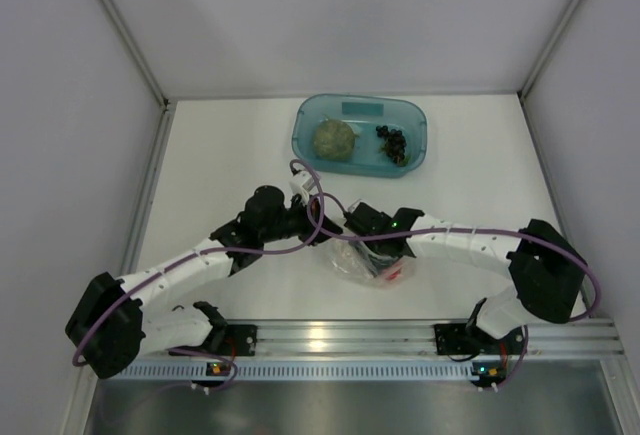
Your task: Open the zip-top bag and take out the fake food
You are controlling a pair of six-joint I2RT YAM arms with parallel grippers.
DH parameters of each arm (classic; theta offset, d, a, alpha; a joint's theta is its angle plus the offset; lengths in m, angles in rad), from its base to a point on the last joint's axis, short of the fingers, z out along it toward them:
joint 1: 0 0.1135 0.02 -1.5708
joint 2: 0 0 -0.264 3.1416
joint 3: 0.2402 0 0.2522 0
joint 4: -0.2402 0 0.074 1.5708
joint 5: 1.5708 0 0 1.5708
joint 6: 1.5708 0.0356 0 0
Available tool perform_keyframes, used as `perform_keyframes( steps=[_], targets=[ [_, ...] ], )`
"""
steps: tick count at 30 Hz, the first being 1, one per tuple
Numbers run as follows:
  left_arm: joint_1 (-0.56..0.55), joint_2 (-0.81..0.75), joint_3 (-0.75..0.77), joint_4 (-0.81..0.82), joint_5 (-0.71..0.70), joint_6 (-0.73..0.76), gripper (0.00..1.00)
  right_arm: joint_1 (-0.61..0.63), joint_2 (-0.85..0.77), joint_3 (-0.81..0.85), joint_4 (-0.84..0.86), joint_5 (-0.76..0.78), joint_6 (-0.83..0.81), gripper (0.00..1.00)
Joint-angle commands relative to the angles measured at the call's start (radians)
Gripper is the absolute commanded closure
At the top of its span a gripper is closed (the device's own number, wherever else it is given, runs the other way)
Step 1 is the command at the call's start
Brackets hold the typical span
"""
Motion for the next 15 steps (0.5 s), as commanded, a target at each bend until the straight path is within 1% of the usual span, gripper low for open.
perform_keyframes(
  steps=[1, 2, 5, 9, 15],
  targets=[
    [-0.004, -0.021, -0.01, 0.062, -0.002, 0.02, 1.0, 0.012, 0.023, 0.004, 0.024, -0.02, -0.001, 0.5],
    [-0.004, -0.025, -0.01, 0.062, -0.002, 0.018, 1.0, 0.012, 0.015, 0.005, 0.024, -0.017, 0.003, 0.6],
    [-0.004, -0.033, -0.013, 0.06, -0.005, 0.018, 1.0, 0.012, -0.034, 0.012, 0.027, -0.013, 0.015, 0.69],
    [-0.004, -0.041, -0.015, 0.06, -0.003, 0.015, 1.0, 0.014, -0.101, 0.032, 0.018, -0.017, 0.028, 0.72],
    [-0.004, -0.051, -0.018, 0.062, 0.007, 0.015, 1.0, 0.018, -0.186, 0.045, 0.032, -0.045, 0.038, 0.73]
  ],
)
